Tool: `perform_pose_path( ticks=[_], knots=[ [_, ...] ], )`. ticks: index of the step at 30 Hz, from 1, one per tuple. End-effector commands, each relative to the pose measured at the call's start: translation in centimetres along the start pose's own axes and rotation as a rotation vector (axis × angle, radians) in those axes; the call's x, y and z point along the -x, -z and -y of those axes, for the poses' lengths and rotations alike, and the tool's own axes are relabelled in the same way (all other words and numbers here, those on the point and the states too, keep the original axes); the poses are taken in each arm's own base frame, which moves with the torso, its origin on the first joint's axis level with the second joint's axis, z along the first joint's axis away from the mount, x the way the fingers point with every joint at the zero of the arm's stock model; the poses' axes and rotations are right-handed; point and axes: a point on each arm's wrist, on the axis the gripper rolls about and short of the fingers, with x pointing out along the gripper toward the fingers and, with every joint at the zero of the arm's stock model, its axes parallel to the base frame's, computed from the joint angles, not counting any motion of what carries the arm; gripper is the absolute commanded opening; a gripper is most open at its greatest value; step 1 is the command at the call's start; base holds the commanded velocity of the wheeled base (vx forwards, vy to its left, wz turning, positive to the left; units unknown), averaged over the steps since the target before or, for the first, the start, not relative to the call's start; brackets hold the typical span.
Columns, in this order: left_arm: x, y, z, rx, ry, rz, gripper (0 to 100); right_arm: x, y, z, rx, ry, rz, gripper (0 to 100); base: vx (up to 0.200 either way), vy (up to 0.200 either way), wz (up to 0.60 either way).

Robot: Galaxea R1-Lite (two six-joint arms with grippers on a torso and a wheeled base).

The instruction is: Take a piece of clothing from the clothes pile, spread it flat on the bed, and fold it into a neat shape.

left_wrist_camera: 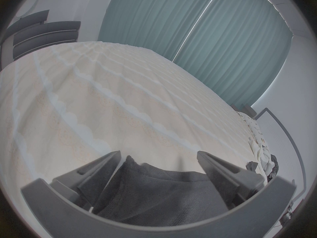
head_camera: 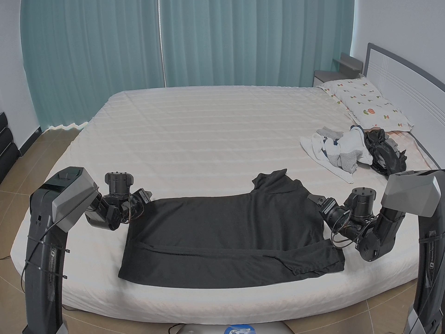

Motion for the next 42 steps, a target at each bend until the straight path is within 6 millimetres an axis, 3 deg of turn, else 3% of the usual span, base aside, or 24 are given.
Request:
perform_pose_path(
  ticks=[1, 8, 12, 16, 21, 25, 35, 42],
  knots=[
    [-0.4, 0.2, -0.2, -0.003, -0.004, 0.002, 0, -0.2, -0.5, 0.0, 0.003, -0.003, 0.013, 100, 0.000, 0.000, 0.00],
    [-0.4, -0.1, -0.2, 0.001, -0.039, 0.046, 0, -1.0, -1.3, -0.5, 0.074, -0.014, 0.031, 100, 0.000, 0.000, 0.00],
    [-0.2, -0.4, -0.1, 0.011, -0.060, 0.064, 0, -2.3, -2.0, -1.2, 0.198, 0.013, 0.014, 100, 0.000, 0.000, 0.00],
    [0.1, -0.7, 0.2, 0.069, -0.054, 0.072, 0, -4.2, -2.8, -2.4, 0.325, 0.044, -0.022, 100, 0.000, 0.000, 0.00],
    [0.4, -1.2, 0.4, 0.090, -0.050, 0.078, 0, -6.7, -5.4, -2.1, 0.416, 0.109, -0.053, 100, 0.000, 0.000, 0.00],
    [0.5, -1.1, 0.4, 0.091, -0.051, 0.075, 0, -8.9, -6.3, -1.4, 0.479, 0.116, -0.082, 100, 0.000, 0.000, 0.00],
    [1.2, -0.5, 0.1, 0.091, -0.063, 0.047, 0, -13.6, -4.8, 0.4, 0.583, 0.065, -0.119, 100, 0.000, 0.000, 0.00],
    [1.7, -0.8, 0.1, 0.119, -0.061, 0.047, 0, -15.7, -4.4, 0.0, 0.598, 0.043, -0.110, 100, 0.000, 0.000, 0.00]
  ],
)
